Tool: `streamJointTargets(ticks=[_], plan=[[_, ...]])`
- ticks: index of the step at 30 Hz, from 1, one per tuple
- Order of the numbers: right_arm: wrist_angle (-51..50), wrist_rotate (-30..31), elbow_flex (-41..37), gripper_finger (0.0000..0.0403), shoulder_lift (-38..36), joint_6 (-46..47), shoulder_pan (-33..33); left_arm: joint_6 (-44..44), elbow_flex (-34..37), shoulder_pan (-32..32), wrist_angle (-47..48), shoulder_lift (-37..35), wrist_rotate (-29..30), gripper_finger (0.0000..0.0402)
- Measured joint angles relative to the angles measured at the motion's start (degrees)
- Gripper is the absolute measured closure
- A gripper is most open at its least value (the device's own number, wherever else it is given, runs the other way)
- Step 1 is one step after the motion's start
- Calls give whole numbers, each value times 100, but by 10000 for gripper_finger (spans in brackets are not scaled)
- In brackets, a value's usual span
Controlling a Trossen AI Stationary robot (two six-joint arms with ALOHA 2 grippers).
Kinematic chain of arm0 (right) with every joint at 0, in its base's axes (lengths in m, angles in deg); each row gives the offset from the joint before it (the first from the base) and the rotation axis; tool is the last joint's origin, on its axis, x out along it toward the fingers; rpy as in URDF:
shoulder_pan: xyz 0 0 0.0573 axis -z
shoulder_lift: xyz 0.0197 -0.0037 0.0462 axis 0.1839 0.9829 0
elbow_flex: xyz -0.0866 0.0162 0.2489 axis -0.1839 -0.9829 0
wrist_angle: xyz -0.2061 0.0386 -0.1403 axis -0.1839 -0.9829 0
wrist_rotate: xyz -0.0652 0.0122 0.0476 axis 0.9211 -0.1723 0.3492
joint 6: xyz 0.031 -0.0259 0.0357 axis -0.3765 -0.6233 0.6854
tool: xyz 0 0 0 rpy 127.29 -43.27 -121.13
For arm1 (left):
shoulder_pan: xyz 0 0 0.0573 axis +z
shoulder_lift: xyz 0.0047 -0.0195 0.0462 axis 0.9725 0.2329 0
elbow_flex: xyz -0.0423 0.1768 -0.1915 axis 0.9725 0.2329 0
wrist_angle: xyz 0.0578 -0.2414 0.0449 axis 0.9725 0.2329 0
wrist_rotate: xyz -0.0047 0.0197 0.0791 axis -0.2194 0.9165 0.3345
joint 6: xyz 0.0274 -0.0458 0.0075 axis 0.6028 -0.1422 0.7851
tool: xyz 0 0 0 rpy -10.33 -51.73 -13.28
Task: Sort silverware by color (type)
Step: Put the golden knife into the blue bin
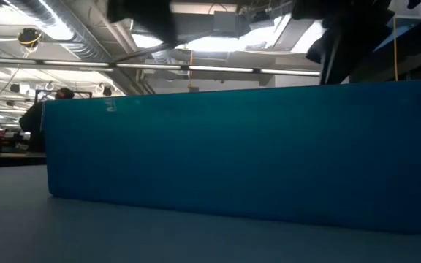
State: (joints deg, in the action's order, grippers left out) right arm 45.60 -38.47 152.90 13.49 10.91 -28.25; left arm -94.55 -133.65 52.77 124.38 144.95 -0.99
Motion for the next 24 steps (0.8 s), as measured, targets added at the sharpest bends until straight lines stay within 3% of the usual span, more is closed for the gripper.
streamJointTargets(ticks=[5, 11, 24], plan=[[-197, -138, 0, 317, -337, 131, -1, 535, 2, -32, -827, 72, -42, 381], [-493, -199, 2, 317, -839, 140, -1, 958, 3, -105, -1161, 361, -300, 381], [-964, 487, 4, 317, -1499, 142, 5, 1367, 2, -107, -1362, 1407, -1439, 381]])
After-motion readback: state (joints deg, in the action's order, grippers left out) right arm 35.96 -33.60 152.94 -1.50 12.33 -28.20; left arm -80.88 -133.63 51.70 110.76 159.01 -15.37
